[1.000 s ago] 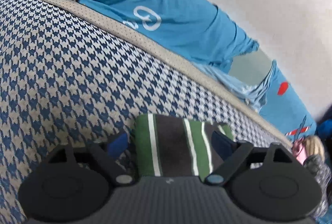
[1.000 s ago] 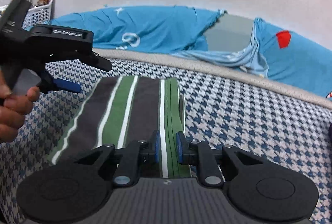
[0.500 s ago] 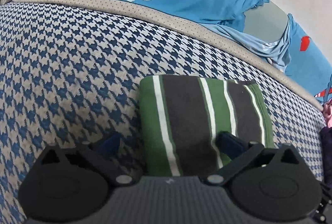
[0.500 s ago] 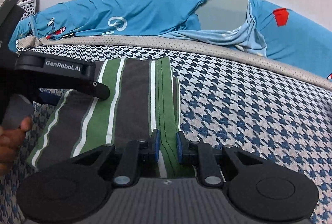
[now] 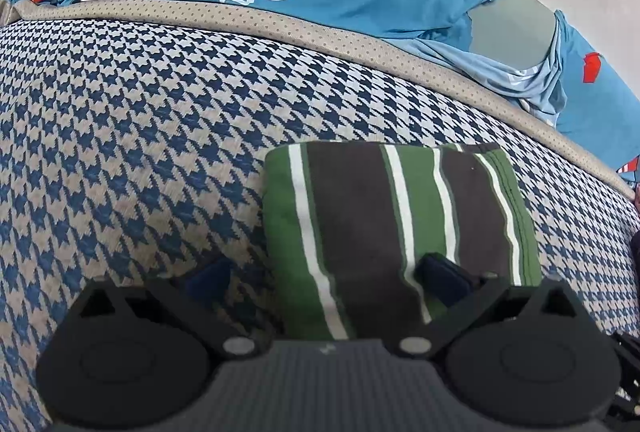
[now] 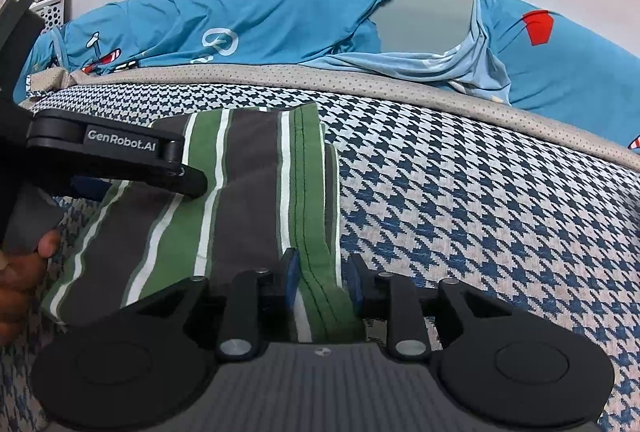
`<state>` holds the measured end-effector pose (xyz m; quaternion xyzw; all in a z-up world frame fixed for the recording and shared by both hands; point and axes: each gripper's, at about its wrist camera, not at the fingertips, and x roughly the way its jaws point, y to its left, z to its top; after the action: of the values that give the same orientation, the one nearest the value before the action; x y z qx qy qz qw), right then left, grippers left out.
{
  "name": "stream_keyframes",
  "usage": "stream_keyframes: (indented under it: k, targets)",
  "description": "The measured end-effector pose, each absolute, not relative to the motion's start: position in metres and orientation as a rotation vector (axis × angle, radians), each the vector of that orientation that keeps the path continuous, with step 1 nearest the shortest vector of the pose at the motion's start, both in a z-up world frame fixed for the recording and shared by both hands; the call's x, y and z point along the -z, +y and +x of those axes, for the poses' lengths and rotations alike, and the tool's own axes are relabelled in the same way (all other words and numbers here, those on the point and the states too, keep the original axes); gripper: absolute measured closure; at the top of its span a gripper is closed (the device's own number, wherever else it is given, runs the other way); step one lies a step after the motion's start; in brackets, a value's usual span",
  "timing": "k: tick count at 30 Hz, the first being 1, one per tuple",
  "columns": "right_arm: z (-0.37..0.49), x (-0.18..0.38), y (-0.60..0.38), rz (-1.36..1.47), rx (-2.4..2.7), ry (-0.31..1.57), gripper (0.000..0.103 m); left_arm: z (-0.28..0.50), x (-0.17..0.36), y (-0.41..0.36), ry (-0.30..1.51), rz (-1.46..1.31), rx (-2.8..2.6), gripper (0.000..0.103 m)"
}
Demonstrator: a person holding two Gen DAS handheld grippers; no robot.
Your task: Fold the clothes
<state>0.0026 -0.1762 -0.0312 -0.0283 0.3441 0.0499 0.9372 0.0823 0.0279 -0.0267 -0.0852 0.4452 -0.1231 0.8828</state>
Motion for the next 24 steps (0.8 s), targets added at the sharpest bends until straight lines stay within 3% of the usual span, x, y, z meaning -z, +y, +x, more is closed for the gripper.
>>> stream_keyframes:
  k: [24]
  targets:
    - [0.028,0.0,-0.17,0.037,-0.23,0.602,0.077,0.037,-0.004,0.038,0.956,-0.037,0.425,0.0]
